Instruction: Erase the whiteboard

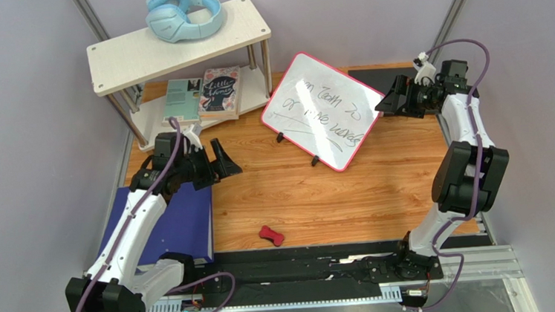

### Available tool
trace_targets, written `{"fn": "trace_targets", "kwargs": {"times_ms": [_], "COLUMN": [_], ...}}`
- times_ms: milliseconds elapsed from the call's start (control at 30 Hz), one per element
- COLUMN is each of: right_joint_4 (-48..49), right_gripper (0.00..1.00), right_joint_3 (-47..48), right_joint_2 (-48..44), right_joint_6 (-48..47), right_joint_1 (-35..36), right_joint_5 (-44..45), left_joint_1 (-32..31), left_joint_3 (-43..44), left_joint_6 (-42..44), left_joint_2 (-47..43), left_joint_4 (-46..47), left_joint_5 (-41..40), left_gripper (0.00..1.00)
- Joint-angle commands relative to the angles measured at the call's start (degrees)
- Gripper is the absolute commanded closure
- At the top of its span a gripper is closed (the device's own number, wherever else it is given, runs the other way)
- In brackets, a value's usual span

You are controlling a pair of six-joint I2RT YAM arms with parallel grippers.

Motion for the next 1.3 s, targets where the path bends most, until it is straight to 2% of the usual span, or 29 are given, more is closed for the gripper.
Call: {"fn": "trace_targets", "kwargs": {"times_ms": [0,67,100,133,167,200,300,367,400,567,633,667,700,733,800,1033,1267], "right_joint_4": [0.81,2.47,3.0,3.27,3.45,3.36,4.76,5.9,6.08,6.79,7.14,7.14,7.14,7.05,7.23,7.58,7.4], "right_gripper": [0.0,0.0,0.0,0.0,0.0,0.0,0.0,0.0,0.0,0.0,0.0,0.0,0.0,0.0,0.0,0.0,0.0], "right_joint_3": [-2.36,-4.3,-6.22,-6.76,-7.12,-7.55,-9.04,-9.75,-10.02,-11.51,-11.78,-11.86,-11.87,-11.87,-12.04,-12.66,-12.48], "right_joint_2": [-3.35,-5.1,-5.72,-6.25,-7.12,-7.57,-9.15,-10.12,-10.38,-10.82,-10.82,-10.74,-10.65,-10.47,-10.47,-10.12,-8.89], "right_joint_6": [-1.67,-1.24,-0.8,-0.71,-0.62,-0.44,0.35,0.96,0.97,0.97,0.88,0.96,0.88,0.96,0.97,0.79,1.05], "right_joint_1": [-0.06,-0.59,-0.85,-1.46,-1.99,-2.52,-5.15,-6.56,-6.91,-7.53,-7.71,-7.71,-7.71,-7.71,-7.88,-8.85,-9.99], "right_joint_5": [-3.01,-2.66,-2.49,-2.14,-2.04,-2.39,-2.75,-3.01,-3.1,-3.54,-3.54,-3.54,-3.63,-3.71,-3.8,-4.33,-6.43], "left_joint_1": [-6.68,-10.46,-15.18,-17.23,-19.77,-23.8,-30.75,-32.88,-34.81,-41.85,-44.83,-45.63,-46.33,-46.86,-47.75,-48.98,-50.56], "left_joint_3": [-0.34,0.53,1.06,1.76,3.42,4.31,5.99,5.47,4.94,1.95,1.42,1.42,1.42,1.68,2.12,8.17,15.04], "left_joint_6": [2.11,2.47,2.64,2.64,2.21,1.94,-2.09,-5.77,-7.01,-14.3,-16.16,-17.38,-17.74,-18.36,-18.62,-18.45,-17.22], "left_joint_2": [0.71,2.37,3.26,4.4,6.84,8.17,12.57,13.63,13.38,9.77,9.59,9.94,10.55,12.13,14.5,28.99,38.33], "left_joint_4": [1.77,0.64,-0.24,-1.47,-4.53,-6.12,-11.14,-13.24,-13.69,-14.31,-14.4,-14.31,-14.49,-14.66,-14.84,-17.12,-16.51], "left_joint_5": [-0.07,-2.86,-4.19,-5.86,-9.88,-11.66,-17.55,-19.58,-19.76,-19.32,-19.06,-18.97,-19.06,-18.97,-18.71,-18.18,-19.68], "left_gripper": [0.01,0.01,0.01,0.01,0.01,0.02,0.08,0.13,0.24,0.4,0.52,0.59,0.77,0.87,1.0,1.0,1.0]}}
